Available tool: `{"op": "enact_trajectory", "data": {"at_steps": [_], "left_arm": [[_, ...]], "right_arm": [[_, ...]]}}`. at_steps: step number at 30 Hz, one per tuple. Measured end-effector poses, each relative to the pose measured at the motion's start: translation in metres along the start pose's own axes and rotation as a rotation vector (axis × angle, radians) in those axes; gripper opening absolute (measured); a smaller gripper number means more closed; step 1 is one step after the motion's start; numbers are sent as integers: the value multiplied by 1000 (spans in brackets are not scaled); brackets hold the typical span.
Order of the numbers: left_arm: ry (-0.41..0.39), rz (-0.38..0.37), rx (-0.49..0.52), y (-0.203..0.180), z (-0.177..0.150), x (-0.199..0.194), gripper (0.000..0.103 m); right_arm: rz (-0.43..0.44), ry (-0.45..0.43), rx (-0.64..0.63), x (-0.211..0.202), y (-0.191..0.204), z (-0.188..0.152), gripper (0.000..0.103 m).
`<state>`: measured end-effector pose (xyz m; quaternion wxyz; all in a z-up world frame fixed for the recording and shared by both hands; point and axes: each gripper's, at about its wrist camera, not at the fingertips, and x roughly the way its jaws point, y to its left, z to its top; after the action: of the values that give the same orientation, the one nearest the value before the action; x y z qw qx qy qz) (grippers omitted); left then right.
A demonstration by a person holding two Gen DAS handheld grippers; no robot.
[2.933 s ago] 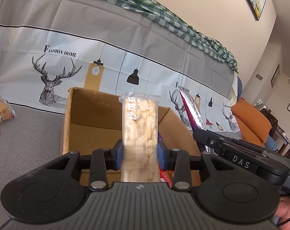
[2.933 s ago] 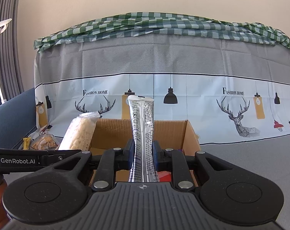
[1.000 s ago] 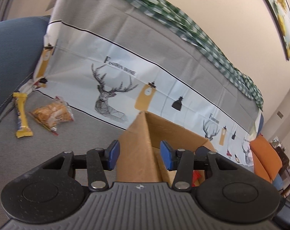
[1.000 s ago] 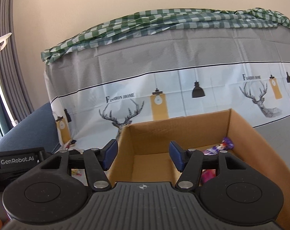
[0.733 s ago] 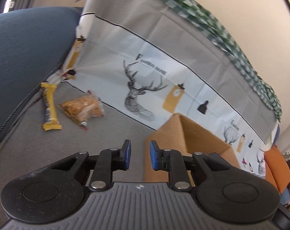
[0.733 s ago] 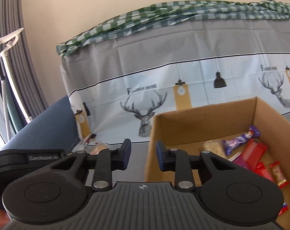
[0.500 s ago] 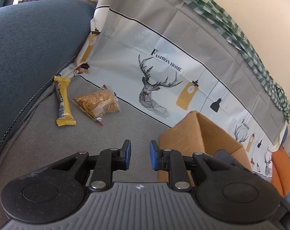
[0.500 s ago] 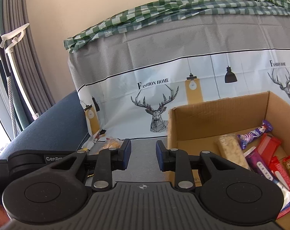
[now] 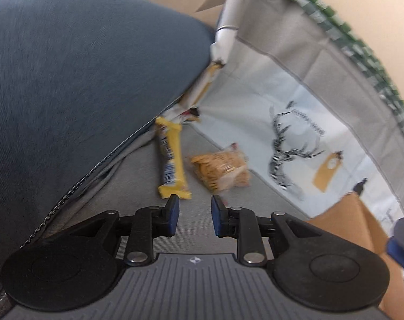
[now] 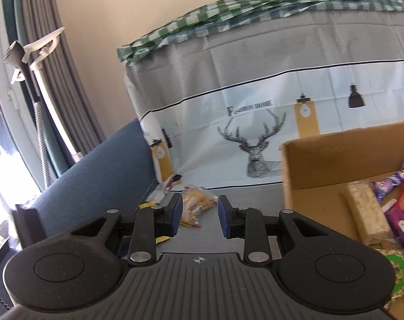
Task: Organize snacks
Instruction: 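Move both open tools back to the remaining snacks on the seat, then close the right tool on the cookie bag while the left tool grasps the yellow candy bar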
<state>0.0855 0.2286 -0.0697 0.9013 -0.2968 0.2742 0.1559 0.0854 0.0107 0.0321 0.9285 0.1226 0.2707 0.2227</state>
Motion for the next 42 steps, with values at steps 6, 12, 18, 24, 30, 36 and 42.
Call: {"op": "enact_trajectory", "data": {"at_steps": [6,12,18,24,30,36,42], "left_arm": [[-26,41,11,-8,3,23,46],[9,71,-37,-3,9,45,45],[35,86,-37,-3,15,58,45],[51,107,-39,-3,19,61,32],[71,117,-44,-3,22,53,30],[115,44,-49,-2,22,39,28],[253,-50,-3,-2,11,22,28]], "right_arm": [[78,136,5,57,20,28,56],[27,281,93,152,20,53,79],[-61,491,235,245,-1,35,84],[-103,572,207,295,10,11,85],[-98,553,117,293,14,13,54],[-102,508,20,242,9,26,52],[-80,449,-57,145,13,28,52]]}}
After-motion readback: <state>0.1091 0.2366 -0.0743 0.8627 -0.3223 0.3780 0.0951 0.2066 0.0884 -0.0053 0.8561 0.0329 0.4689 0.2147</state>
